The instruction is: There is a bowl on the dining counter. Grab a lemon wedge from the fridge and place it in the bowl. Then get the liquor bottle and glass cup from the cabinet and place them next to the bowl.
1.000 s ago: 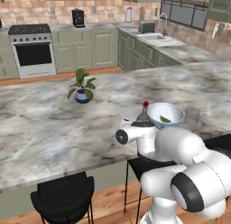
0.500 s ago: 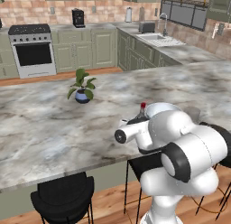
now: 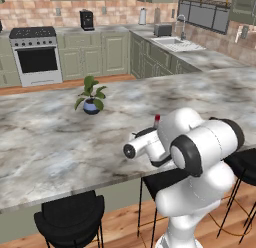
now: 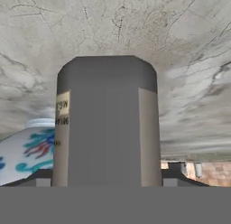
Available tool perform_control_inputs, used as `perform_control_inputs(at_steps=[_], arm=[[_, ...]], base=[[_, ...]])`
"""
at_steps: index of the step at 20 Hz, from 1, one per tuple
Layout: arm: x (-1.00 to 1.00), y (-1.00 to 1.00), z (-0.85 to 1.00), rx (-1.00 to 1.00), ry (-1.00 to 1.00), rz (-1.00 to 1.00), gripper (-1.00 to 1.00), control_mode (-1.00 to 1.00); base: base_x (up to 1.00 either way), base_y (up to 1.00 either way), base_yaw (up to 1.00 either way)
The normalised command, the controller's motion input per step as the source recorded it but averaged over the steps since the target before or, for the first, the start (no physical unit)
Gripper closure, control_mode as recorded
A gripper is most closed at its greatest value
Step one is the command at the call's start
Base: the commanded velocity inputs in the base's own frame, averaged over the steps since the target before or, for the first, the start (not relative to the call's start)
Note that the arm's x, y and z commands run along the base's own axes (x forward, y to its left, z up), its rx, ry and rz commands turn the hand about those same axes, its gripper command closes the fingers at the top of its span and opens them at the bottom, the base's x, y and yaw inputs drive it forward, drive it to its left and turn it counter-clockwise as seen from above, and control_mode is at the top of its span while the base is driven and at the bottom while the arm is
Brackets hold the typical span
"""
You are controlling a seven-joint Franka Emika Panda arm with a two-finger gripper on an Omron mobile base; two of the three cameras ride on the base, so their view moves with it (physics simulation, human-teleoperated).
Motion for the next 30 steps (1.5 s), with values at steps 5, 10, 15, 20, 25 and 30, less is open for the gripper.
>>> perform_control_inputs(at_steps=[5,10,15,20,25,30], arm=[[0.27,0.00,-0.17,0.02,0.00,-0.01,1.00,-1.00],[0.00,0.00,-0.18,0.01,0.00,0.00,1.00,-1.00],[-0.07,0.12,-0.02,0.00,0.00,-0.02,-1.00,-1.00],[-0.11,0.11,0.07,0.05,-0.01,-0.07,-1.00,-1.00],[-0.16,0.15,0.06,0.03,-0.01,-0.09,-1.00,-1.00],[-0.14,0.30,0.37,0.00,-0.02,-0.09,-1.00,-1.00]], base=[[0.00,0.00,0.00],[0.00,0.00,0.00],[0.00,0.00,0.00],[0.00,0.00,0.00],[0.00,0.00,0.00],[0.00,0.00,0.00]])
